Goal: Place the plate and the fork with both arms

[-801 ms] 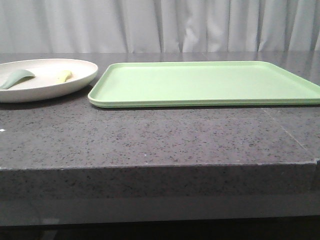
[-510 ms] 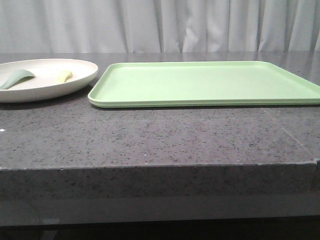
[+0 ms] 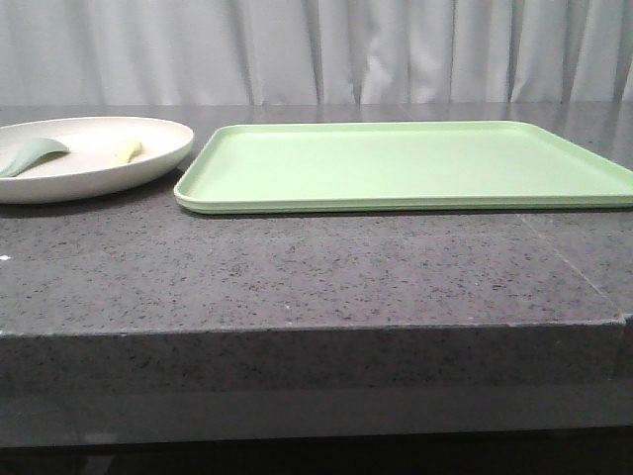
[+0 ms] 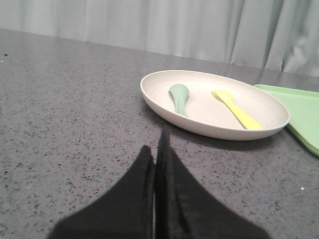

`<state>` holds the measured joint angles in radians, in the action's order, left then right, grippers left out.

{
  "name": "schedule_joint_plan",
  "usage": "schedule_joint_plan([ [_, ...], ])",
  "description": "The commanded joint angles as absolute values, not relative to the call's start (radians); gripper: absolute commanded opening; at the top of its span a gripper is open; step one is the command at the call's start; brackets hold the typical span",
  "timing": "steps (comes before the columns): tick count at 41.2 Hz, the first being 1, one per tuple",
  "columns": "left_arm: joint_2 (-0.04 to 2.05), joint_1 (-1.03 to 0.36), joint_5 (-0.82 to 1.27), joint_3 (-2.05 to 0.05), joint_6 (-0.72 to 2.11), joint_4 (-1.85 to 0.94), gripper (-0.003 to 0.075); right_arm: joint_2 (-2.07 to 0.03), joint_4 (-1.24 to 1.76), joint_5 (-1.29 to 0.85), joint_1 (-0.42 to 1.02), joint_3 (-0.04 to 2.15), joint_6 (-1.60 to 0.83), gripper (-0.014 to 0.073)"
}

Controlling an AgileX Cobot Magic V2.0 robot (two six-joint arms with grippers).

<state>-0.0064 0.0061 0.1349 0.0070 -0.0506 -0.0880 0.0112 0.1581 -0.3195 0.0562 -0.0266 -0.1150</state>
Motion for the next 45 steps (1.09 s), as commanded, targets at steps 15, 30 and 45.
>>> schedule_joint_plan([
  [15,-0.026,0.006,0.000,0.008,-0.053,-0.097,-0.0018,0.028,0.157,-0.120,0.054,-0.023,-0.124,-0.0049],
  [30,-0.026,0.006,-0.120,0.008,-0.053,-0.097,-0.0018,0.028,0.157,-0.070,0.054,-0.023,-0.124,-0.0049],
  [45,-0.026,0.006,-0.182,0.008,-0.053,-0.097,-0.0018,0.028,0.157,-0.038,0.054,-0.023,-0.124,-0.0049],
])
